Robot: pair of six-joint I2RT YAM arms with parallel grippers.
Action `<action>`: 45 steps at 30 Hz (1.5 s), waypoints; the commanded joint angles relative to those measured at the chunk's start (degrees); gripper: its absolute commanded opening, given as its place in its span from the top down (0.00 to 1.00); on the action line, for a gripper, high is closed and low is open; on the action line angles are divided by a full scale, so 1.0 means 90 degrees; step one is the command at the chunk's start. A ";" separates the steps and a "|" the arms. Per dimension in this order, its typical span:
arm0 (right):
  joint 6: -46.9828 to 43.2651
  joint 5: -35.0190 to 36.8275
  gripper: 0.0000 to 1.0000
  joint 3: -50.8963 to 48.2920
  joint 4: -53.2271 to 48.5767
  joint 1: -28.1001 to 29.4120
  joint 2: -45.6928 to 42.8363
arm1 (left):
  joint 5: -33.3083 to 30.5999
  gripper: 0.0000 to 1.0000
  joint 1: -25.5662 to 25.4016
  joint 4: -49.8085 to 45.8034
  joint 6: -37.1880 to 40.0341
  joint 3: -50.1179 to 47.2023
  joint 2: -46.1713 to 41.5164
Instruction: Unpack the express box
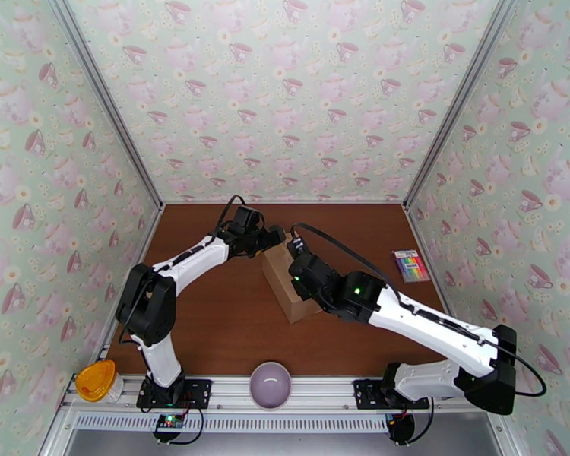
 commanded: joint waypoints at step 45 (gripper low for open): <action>0.0684 -0.0137 1.00 -0.0592 -0.1201 0.0205 -0.0723 | -0.1328 0.07 0.0366 -0.0862 -0.0347 0.0297 0.0742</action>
